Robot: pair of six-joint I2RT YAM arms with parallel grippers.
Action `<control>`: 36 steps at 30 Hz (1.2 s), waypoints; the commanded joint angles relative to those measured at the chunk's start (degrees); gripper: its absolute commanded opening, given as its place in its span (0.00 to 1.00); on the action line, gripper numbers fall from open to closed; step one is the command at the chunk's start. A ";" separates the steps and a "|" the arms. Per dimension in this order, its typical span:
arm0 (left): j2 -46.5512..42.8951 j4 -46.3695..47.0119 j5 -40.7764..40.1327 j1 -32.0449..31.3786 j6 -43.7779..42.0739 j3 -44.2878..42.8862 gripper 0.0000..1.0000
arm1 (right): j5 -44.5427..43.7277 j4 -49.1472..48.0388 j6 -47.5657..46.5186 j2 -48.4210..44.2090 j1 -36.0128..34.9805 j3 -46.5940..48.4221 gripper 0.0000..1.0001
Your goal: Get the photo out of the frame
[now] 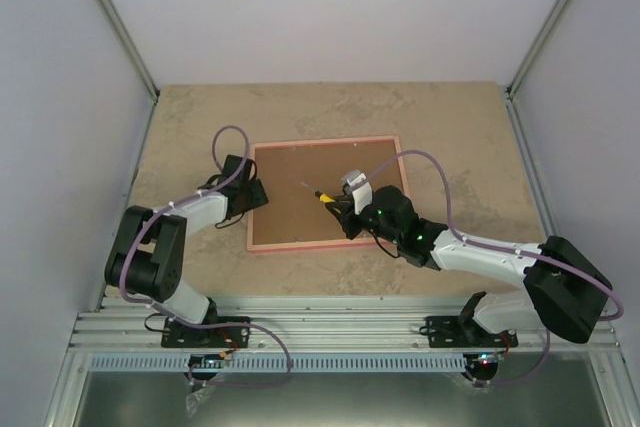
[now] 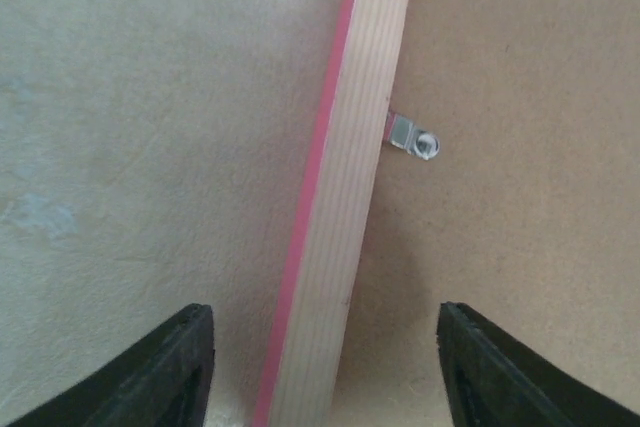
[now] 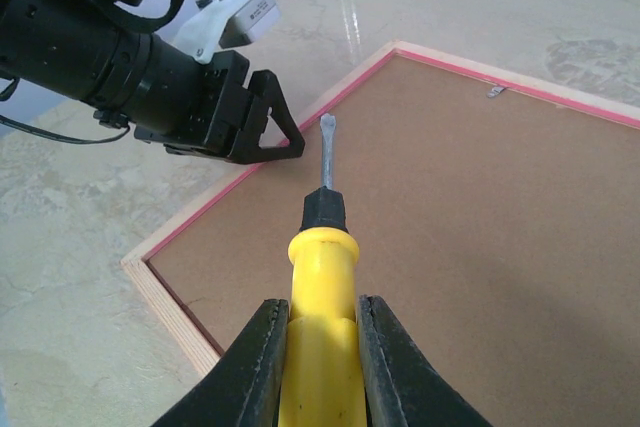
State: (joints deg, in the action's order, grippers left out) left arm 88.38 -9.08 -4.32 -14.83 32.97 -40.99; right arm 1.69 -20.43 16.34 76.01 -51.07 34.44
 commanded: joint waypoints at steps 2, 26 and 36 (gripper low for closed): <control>2.22 -0.01 5.31 0.15 -2.85 -1.31 0.56 | -0.29 0.47 0.36 -0.06 0.27 1.58 0.00; -3.68 0.37 11.57 -11.32 -2.03 1.55 0.17 | -0.96 4.58 1.29 4.14 1.35 4.85 0.01; -2.77 -2.30 4.59 -11.54 -0.37 0.21 0.36 | 0.95 5.13 1.76 8.66 2.02 6.81 0.01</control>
State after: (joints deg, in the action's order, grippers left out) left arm 85.49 -9.28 4.27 -26.15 31.90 -39.64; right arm 2.09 -15.42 17.61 83.57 -49.45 39.79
